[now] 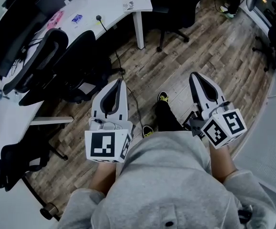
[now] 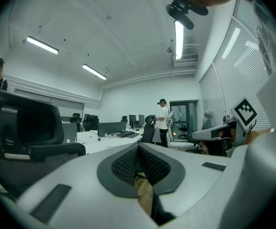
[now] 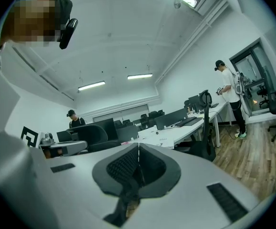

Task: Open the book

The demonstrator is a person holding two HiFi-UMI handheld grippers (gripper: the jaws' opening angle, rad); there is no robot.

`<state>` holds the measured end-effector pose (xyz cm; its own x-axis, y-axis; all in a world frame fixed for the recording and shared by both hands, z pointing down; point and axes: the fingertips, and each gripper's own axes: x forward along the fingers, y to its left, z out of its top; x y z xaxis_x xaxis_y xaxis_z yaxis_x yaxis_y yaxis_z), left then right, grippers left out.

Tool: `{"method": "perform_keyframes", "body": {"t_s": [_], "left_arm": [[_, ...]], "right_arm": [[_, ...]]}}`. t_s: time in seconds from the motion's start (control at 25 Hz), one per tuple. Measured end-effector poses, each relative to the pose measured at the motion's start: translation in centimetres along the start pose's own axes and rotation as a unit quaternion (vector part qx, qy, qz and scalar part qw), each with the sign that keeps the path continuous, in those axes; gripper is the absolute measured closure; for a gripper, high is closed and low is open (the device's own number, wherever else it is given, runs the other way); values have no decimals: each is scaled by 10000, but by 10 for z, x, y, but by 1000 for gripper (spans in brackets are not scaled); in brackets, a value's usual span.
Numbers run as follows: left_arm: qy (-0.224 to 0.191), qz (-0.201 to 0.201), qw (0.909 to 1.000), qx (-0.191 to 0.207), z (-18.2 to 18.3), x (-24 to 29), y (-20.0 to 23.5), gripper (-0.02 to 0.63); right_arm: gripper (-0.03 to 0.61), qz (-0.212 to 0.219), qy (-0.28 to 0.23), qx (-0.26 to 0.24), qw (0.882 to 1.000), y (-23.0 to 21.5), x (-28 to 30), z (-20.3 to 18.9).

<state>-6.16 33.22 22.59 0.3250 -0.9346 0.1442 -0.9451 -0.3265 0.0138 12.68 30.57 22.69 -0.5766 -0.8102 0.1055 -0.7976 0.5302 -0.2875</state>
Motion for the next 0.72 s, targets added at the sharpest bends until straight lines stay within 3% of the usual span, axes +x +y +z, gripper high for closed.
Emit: {"method": "perform_keyframes", "body": {"t_s": [0.72], "left_arm": [[260, -406, 9988, -94, -12, 66, -12, 603]], "right_arm": [[552, -349, 129, 232, 9990, -53, 21, -6]]}}
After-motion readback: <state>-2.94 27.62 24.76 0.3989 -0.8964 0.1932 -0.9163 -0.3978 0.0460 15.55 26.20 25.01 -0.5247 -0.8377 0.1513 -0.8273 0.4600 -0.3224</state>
